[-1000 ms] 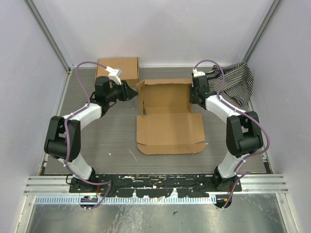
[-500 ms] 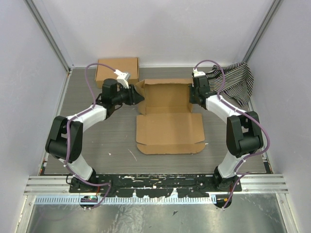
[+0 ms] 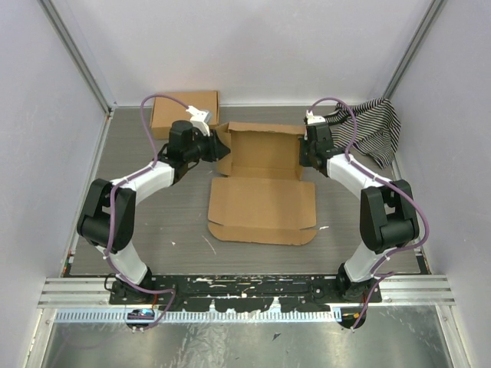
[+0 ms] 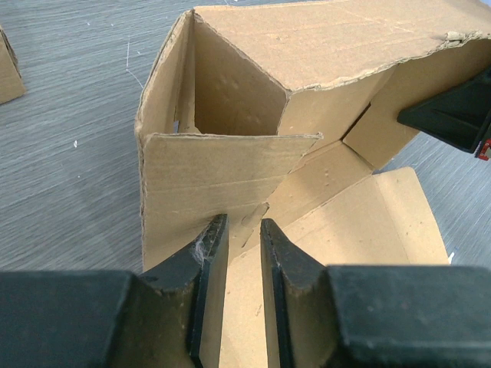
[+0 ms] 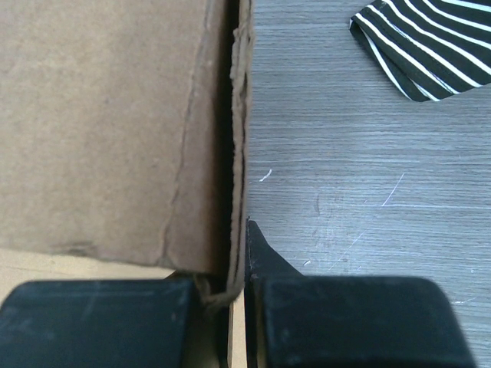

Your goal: Fold the paper box

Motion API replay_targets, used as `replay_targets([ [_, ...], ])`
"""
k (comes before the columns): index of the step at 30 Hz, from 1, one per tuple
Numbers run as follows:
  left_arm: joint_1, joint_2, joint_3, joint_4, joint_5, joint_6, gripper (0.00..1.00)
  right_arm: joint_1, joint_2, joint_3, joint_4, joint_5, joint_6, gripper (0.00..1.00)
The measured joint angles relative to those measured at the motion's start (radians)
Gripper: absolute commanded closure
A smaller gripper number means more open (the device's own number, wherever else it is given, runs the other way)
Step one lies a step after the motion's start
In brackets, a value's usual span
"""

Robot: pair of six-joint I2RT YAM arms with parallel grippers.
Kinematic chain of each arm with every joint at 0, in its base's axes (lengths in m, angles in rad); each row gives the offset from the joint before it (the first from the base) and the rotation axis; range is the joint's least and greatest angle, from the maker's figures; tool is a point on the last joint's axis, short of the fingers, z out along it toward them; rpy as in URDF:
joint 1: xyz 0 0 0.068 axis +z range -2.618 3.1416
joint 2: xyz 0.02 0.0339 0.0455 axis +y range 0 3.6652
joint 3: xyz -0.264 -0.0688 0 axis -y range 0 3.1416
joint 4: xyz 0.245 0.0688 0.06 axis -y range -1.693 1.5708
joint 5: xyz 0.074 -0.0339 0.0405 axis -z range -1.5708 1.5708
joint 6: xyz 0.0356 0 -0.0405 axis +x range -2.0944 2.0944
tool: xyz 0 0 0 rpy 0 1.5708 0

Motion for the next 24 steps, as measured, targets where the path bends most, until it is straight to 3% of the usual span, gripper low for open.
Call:
replay_targets([
  [7,-0.001,0.000,0.000,0.002,0.008,0.002,0.79,0.000,0.000,0.000,0.000,-0.011,0.009,0.95],
  [13,-0.001,0.000,0.000,0.012,0.024,0.012,0.64,0.000,0.001,0.016,-0.024,-0.039,0.013,0.96],
  [20,0.015,-0.046,-0.025,-0.066,-0.070,0.097,0.43,-0.012,0.012,0.051,-0.043,-0.066,0.013,0.97],
  [24,0.093,-0.090,-0.035,-0.106,-0.062,0.121,0.39,-0.035,0.031,0.073,-0.063,-0.121,0.001,0.97],
])
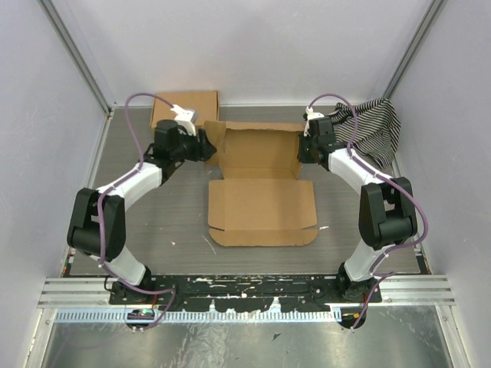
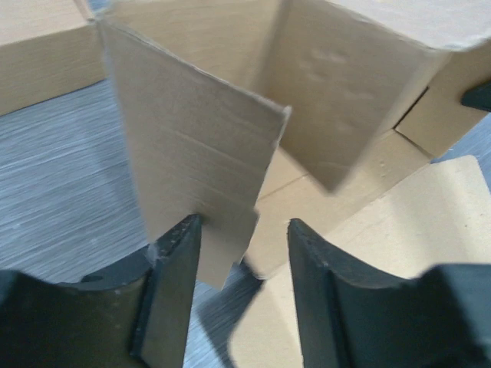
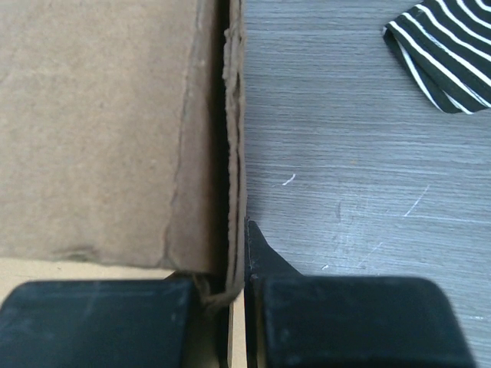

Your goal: Fold the paper box

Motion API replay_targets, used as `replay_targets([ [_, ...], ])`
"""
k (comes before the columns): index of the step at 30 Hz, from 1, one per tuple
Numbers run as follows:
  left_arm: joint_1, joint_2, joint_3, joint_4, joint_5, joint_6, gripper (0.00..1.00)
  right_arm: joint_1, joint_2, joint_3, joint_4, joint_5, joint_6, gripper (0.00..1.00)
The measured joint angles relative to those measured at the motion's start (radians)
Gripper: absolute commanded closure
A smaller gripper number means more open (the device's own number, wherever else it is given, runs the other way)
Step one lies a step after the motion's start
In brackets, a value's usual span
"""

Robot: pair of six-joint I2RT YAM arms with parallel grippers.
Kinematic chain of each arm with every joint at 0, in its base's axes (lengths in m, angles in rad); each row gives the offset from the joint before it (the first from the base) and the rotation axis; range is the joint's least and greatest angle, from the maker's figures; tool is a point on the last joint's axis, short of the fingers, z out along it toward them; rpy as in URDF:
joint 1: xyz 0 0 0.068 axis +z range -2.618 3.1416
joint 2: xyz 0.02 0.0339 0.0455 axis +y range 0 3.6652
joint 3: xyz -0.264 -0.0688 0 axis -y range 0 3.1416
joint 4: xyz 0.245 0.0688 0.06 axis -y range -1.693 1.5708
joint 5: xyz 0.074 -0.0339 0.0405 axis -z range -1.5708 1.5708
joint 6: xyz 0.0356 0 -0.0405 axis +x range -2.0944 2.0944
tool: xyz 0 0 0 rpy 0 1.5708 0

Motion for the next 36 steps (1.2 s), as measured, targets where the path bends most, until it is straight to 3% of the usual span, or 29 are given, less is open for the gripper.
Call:
replay_targets([
  [6,0.239,0.016,0.000,0.091,0.224,-0.102,0.41,-0.049,0.058,0.049,-0.029,-0.135,-0.032,0.97],
  [9,0.305,0.062,0.002,0.188,0.340,-0.196,0.42,-0.061,0.060,0.056,-0.039,-0.166,-0.040,0.97],
  [15,0.290,0.136,-0.019,0.356,0.494,-0.342,0.43,-0.061,0.060,0.064,-0.063,-0.187,-0.045,0.97],
  [23,0.270,0.200,-0.038,0.545,0.589,-0.469,0.46,-0.061,0.060,0.068,-0.076,-0.197,-0.046,0.97],
  [36,0.176,0.229,-0.052,0.640,0.637,-0.549,0.51,-0.061,0.064,0.085,-0.086,-0.196,-0.046,0.96],
])
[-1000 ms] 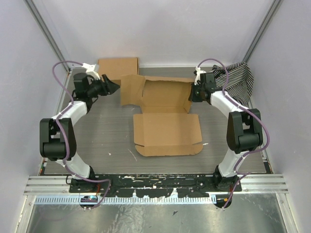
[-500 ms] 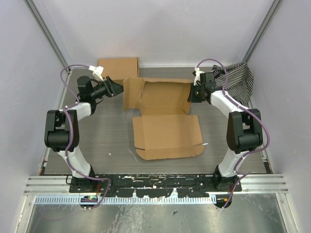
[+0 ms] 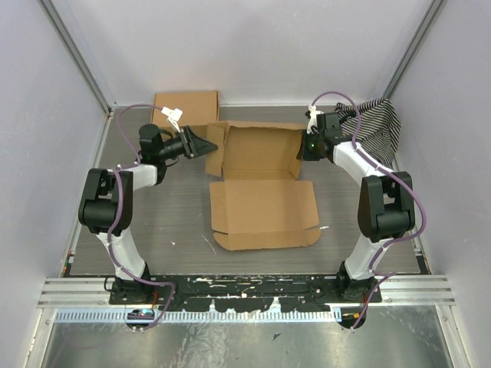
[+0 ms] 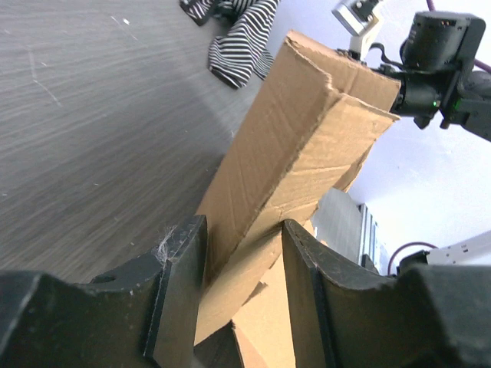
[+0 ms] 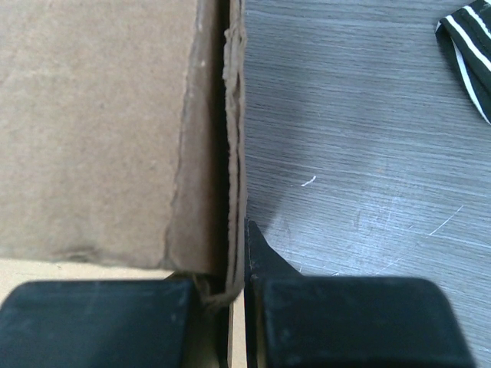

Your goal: Fold the paper box

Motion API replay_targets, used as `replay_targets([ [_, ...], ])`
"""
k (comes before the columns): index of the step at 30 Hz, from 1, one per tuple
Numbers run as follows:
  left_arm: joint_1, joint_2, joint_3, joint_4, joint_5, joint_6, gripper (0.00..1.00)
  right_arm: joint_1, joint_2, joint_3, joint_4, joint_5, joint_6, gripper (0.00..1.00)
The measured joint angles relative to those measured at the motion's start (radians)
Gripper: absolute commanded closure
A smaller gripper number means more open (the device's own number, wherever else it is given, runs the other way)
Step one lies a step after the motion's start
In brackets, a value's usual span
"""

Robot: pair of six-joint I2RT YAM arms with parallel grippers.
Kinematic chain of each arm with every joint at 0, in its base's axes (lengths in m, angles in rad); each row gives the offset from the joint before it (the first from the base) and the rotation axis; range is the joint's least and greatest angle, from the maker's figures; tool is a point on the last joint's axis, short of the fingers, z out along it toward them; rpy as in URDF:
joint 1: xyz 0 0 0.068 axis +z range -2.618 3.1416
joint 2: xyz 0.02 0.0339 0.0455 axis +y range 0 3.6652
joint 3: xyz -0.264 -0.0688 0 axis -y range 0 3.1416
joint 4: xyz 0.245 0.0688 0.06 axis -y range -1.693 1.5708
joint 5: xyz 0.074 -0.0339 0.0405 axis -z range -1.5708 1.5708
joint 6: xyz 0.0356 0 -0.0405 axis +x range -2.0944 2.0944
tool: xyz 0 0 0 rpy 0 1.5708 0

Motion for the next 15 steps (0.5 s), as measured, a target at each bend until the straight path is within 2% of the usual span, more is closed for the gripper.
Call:
replay_targets([
  [15,-0.055,-0.039,-0.014,0.028,0.013,-0.042,0.52,0.000,0.000,0.000,-0.002,0.008,0.002,0.96],
])
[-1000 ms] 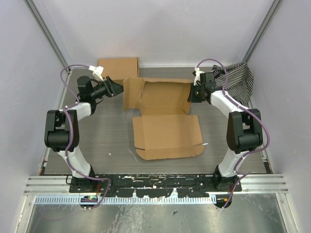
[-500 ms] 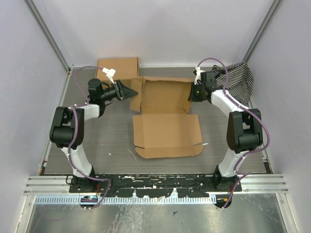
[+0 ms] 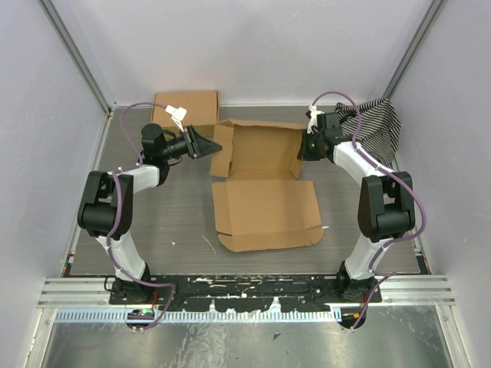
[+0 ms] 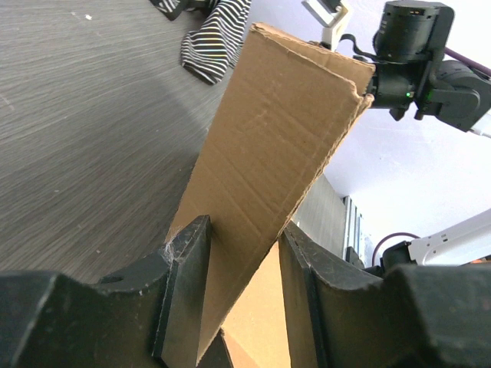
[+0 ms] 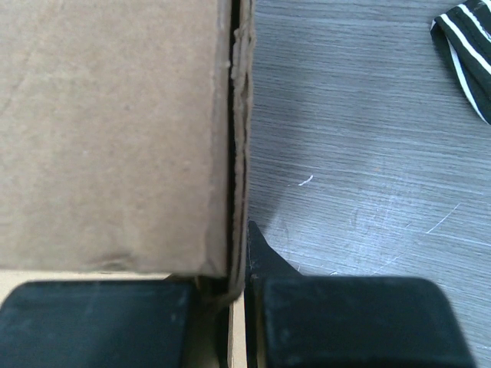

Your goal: Fold the paper box

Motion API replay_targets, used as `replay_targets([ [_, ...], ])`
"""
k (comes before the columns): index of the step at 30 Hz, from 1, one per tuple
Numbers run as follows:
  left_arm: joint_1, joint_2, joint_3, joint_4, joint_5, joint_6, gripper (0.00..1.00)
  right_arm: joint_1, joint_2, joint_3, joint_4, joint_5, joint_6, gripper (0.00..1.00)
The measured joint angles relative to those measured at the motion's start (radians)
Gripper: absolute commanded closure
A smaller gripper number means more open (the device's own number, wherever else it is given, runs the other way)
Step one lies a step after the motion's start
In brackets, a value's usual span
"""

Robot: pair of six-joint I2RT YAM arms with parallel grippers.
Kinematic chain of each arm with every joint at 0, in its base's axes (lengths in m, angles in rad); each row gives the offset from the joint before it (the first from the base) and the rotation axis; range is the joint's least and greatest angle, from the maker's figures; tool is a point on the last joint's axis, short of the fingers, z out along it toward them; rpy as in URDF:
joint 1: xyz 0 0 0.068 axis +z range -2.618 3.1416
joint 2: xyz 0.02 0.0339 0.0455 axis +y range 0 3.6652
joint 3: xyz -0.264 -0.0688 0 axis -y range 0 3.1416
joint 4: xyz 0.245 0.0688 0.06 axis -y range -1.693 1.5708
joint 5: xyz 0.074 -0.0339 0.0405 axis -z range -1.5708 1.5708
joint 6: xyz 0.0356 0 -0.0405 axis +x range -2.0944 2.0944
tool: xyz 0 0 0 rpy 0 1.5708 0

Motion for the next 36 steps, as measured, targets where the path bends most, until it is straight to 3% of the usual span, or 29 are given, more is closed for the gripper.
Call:
replay_targets([
  [19,-0.012,-0.027,-0.031,0.076,0.029,-0.057,0.53,0.000,0.005,0.018,-0.023,0.007,-0.001,0.96],
  [27,-0.077,-0.084,-0.030,-0.241,-0.108,0.185,0.56,0.001,0.007,0.018,-0.027,0.013,-0.001,0.96],
  [36,-0.143,-0.105,0.005,-0.432,-0.306,0.330,0.59,0.021,0.006,0.007,-0.023,0.058,0.003,0.97],
])
